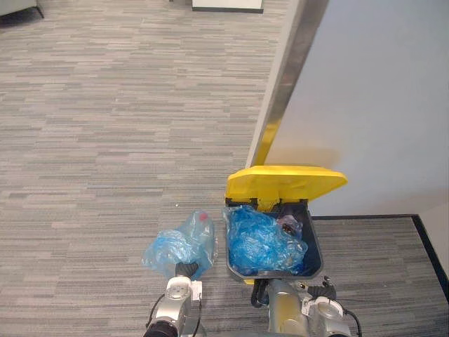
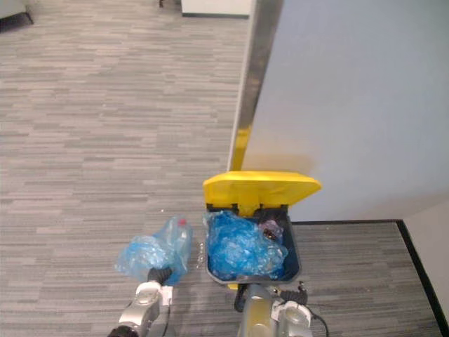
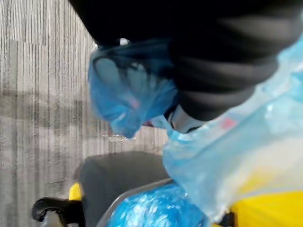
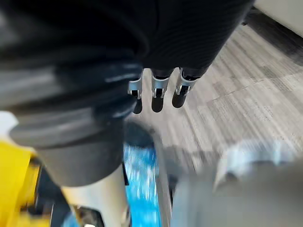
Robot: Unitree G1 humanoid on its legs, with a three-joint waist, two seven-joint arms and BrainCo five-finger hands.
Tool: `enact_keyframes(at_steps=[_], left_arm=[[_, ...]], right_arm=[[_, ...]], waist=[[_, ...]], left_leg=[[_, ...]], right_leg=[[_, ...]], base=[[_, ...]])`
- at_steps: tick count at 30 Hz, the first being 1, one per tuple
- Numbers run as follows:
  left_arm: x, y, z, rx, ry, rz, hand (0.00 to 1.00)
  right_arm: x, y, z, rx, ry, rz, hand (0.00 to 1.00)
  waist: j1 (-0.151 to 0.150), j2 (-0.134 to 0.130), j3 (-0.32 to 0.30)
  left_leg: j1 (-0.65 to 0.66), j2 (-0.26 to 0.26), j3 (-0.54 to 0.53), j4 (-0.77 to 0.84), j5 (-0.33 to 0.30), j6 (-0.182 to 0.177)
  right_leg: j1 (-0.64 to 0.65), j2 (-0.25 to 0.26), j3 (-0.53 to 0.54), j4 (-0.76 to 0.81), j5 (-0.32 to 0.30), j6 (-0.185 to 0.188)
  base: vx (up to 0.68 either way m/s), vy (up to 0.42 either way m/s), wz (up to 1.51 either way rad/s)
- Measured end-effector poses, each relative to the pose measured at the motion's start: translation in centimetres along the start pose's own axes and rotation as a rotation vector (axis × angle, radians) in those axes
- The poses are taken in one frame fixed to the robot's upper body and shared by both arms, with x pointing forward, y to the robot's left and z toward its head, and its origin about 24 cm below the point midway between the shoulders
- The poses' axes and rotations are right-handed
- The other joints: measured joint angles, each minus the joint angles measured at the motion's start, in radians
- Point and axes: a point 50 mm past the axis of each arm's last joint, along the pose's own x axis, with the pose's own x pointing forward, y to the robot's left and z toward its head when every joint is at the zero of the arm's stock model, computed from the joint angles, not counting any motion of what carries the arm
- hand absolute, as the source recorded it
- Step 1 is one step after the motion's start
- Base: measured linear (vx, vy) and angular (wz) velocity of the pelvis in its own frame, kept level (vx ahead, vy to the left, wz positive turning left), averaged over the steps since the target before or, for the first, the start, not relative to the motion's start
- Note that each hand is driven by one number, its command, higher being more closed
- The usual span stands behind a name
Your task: Gather rubbish on tea table into small bin, then transfer packed bag to large trash can.
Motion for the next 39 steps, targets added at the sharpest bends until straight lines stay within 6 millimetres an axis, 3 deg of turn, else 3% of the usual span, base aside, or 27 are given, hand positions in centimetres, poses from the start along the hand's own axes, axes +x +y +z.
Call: enact_keyframes(at_steps=[9, 10, 11, 13, 14, 18, 20, 25, 29, 34, 39], left_arm=[[0.0, 0.1, 1.6, 0.005, -0.081, -0.006, 1.0], [0.2, 0.1, 2.6, 0.007, -0.114, -0.008, 1.0], [0.2, 0.2, 2.8, 0.007, -0.124, -0.006, 1.0], [0.3, 0.3, 4.2, -0.002, -0.171, -0.006, 1.0], [0.6, 0.0, 5.7, -0.016, -0.212, -0.016, 1.0], [0.9, -0.5, 8.0, -0.018, -0.276, -0.045, 1.0], [0.9, -0.6, 10.5, -0.048, -0.357, -0.056, 1.0], [0.1, -1.0, 14.5, -0.113, -0.503, -0.084, 1.0], [-0.9, -1.5, 16.2, -0.146, -0.588, -0.126, 1.0], [-1.7, -2.3, 17.0, -0.148, -0.635, -0.18, 1.0], [-3.6, -4.2, 18.3, -0.143, -0.717, -0.295, 1.0]], right_arm=[[-0.8, 5.3, 7.4, -0.103, -0.282, 0.172, 0.0], [-1.0, 5.8, 9.4, -0.114, -0.354, 0.184, 0.0], [-1.1, 5.9, 9.9, -0.117, -0.372, 0.184, 0.0], [-1.3, 6.5, 12.4, -0.153, -0.458, 0.192, 0.0], [-1.5, 6.6, 14.7, -0.152, -0.524, 0.189, 0.0], [-1.7, 6.1, 18.3, -0.207, -0.626, 0.152, 0.0], [-2.1, 5.0, 22.7, -0.246, -0.742, 0.092, 0.0], [-3.2, 1.9, 29.1, -0.233, -0.883, -0.026, 0.0], [-3.7, 0.2, 31.8, -0.161, -0.905, -0.072, 0.0], [-3.7, -0.2, 32.1, -0.119, -0.894, -0.078, 0.0], [-4.6, -0.9, 34.0, -0.01, -0.908, -0.077, 0.0]], waist=[[0.038, 0.003, 0.004], [0.039, 0.003, 0.027], [0.04, 0.002, 0.033], [0.043, -0.004, 0.043], [0.058, -0.014, 0.067], [0.076, -0.025, 0.094], [0.078, -0.028, 0.104], [0.069, -0.035, 0.139], [0.056, -0.044, 0.15], [0.055, -0.045, 0.15], [0.045, -0.045, 0.15]], left_leg=[[-0.142, 0.009, -0.025, 0.044, 0.002, -0.003], [-0.17, 0.012, -0.029, 0.038, 0.002, -0.001], [-0.177, 0.013, -0.029, 0.035, 0.002, -0.001], [-0.215, 0.014, -0.031, 0.016, -0.034, 0.042], [-0.233, 0.009, -0.042, 0.01, -0.05, 0.026], [-0.248, 0.003, -0.079, 0.013, -0.044, 0.01], [-0.286, 0.011, -0.08, 0.026, -0.038, -0.009], [-0.297, 0.021, -0.083, 0.031, -0.022, -0.041], [-0.297, 0.017, -0.078, 0.041, -0.018, -0.058], [-0.295, 0.014, -0.068, 0.051, -0.029, -0.079], [-0.296, 0.009, -0.055, 0.077, -0.046, -0.078]], right_leg=[[-0.081, -0.014, -0.031, -0.012, 0.05, -0.02], [-0.088, -0.023, -0.055, -0.021, 0.048, -0.001], [-0.091, -0.024, -0.058, -0.028, 0.05, 0.004], [-0.128, -0.023, -0.059, -0.03, 0.066, 0.028], [-0.15, -0.022, -0.048, -0.029, 0.077, 0.037], [-0.159, -0.01, -0.044, -0.033, 0.082, 0.03], [-0.196, 0.004, -0.035, -0.031, 0.085, 0.026], [-0.209, 0.016, -0.033, -0.026, 0.093, 0.012], [-0.21, 0.016, -0.021, -0.025, 0.111, -0.016], [-0.21, 0.015, -0.007, -0.025, 0.117, -0.026], [-0.209, 0.013, 0.011, -0.025, 0.124, -0.036]], base=[[-0.1, -0.049, 0.18], [-0.12, -0.068, 0.51], [-0.17, -0.087, 0.46], [-0.17, -0.069, 0.21], [-0.16, -0.062, 0.07], [-0.08, -0.059, 0.02], [-0.01, -0.056, -0.09], [0.04, -0.019, -0.04], [0.05, 0.051, -0.04], [0.04, 0.063, -0.05], [0.0, 0.045, -0.06]])
